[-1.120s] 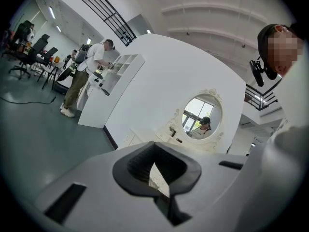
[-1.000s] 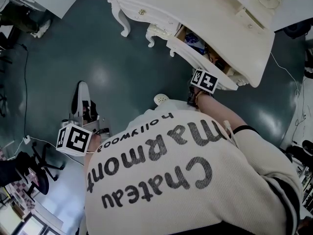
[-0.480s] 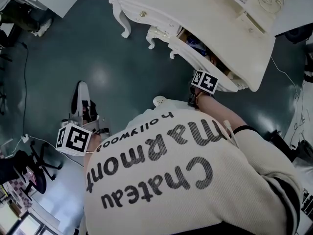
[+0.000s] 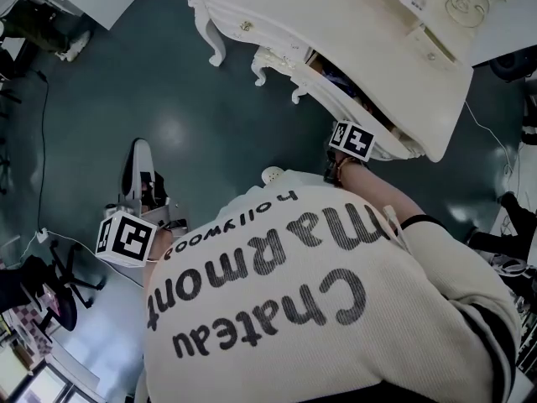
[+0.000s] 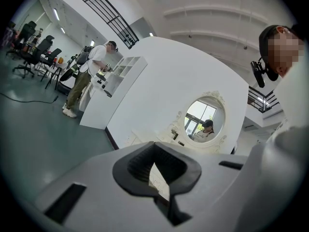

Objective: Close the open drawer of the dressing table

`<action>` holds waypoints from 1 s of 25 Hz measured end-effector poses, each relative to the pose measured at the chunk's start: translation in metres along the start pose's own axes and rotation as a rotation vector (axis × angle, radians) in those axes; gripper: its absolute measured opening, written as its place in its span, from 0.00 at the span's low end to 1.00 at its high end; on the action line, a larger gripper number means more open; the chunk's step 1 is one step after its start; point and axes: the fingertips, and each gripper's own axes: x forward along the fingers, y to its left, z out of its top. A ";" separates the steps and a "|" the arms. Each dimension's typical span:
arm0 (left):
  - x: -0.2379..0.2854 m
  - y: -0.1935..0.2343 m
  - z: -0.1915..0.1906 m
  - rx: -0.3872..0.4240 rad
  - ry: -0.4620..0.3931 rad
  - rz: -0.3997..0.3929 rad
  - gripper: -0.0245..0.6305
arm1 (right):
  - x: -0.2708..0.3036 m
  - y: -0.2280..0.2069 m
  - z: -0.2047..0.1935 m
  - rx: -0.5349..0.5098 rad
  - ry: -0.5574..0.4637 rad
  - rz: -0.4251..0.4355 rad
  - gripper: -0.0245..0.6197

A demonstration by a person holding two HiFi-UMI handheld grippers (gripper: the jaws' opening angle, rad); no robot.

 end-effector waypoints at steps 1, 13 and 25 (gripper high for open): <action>0.000 -0.001 -0.001 0.000 -0.001 0.001 0.05 | 0.001 -0.001 0.000 -0.007 0.003 -0.001 0.25; 0.001 -0.004 -0.004 -0.006 -0.019 0.012 0.05 | 0.006 -0.006 0.008 -0.016 0.000 0.022 0.23; 0.003 -0.003 -0.006 -0.009 -0.034 0.028 0.05 | 0.012 -0.013 0.025 -0.008 -0.031 0.004 0.23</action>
